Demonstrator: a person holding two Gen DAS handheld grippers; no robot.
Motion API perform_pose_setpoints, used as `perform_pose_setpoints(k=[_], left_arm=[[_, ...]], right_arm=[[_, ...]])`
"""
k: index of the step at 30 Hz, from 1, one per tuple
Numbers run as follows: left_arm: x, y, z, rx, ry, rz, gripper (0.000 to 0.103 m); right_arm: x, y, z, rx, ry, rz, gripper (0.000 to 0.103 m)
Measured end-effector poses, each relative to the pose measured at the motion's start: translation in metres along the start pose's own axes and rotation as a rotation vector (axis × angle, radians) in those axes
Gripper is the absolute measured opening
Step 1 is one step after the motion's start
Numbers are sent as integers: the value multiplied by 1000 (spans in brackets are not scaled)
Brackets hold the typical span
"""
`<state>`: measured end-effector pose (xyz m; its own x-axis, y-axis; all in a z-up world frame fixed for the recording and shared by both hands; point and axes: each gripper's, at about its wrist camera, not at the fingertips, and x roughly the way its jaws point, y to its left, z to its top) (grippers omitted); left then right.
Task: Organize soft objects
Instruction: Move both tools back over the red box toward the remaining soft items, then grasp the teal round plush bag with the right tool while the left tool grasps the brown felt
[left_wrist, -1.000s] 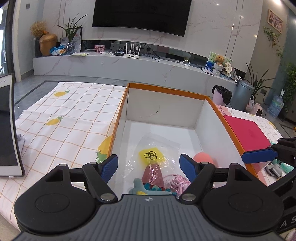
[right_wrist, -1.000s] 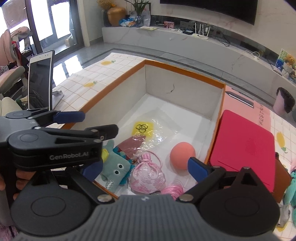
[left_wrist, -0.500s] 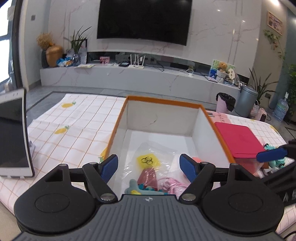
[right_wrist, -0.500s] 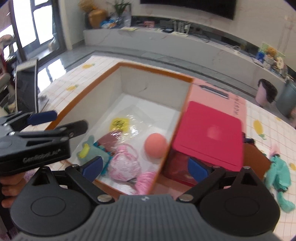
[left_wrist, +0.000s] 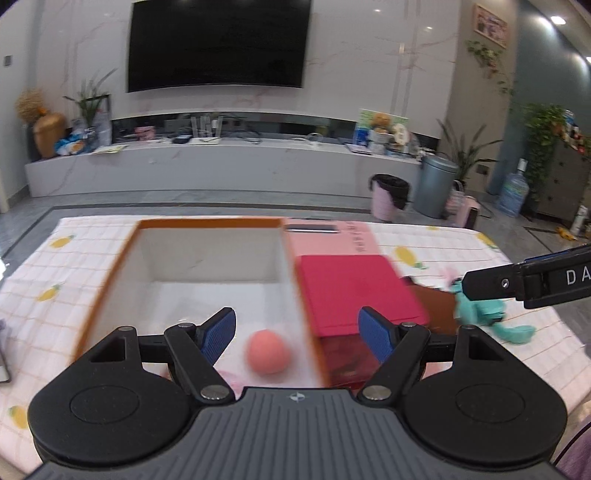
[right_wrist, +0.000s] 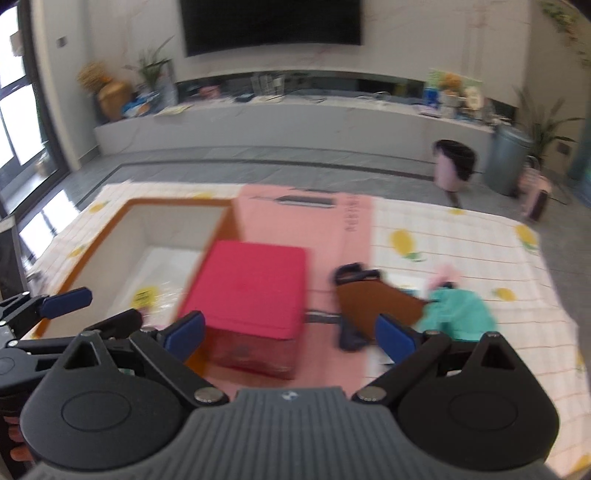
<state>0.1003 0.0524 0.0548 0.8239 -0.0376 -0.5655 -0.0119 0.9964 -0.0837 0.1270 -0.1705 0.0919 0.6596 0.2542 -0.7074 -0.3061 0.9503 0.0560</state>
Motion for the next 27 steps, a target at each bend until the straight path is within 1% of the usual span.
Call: perform_pose_setpoints(k=[4, 7, 10, 12, 16, 19, 21, 22, 24, 27], left_arm=[[13, -35, 4, 36, -13, -41, 89], [25, -59, 1, 66, -4, -79, 89], [41, -86, -4, 110, 17, -110, 89], [52, -104, -9, 141, 26, -118, 89], [72, -135, -23, 186, 36, -110, 89], [80, -157, -33, 228, 28, -149, 89], [88, -168, -39, 237, 34, -161, 89], [93, -172, -41, 236, 39, -162, 89], [103, -179, -47, 235, 43, -156, 89], [114, -185, -53, 260, 0, -125, 89]], right_arm=[[-13, -53, -5, 59, -20, -119, 97], [-17, -97, -9, 168, -43, -133, 100], [-6, -136, -13, 277, -35, -156, 100], [7, -157, -17, 316, -15, -159, 100], [45, -185, -31, 361, 44, -124, 100], [76, -197, -38, 369, 71, -137, 99], [96, -206, -40, 383, 70, -146, 99], [108, -210, -39, 386, 82, -147, 99], [131, -215, -36, 375, 137, -135, 99], [157, -220, -35, 377, 169, -156, 99]])
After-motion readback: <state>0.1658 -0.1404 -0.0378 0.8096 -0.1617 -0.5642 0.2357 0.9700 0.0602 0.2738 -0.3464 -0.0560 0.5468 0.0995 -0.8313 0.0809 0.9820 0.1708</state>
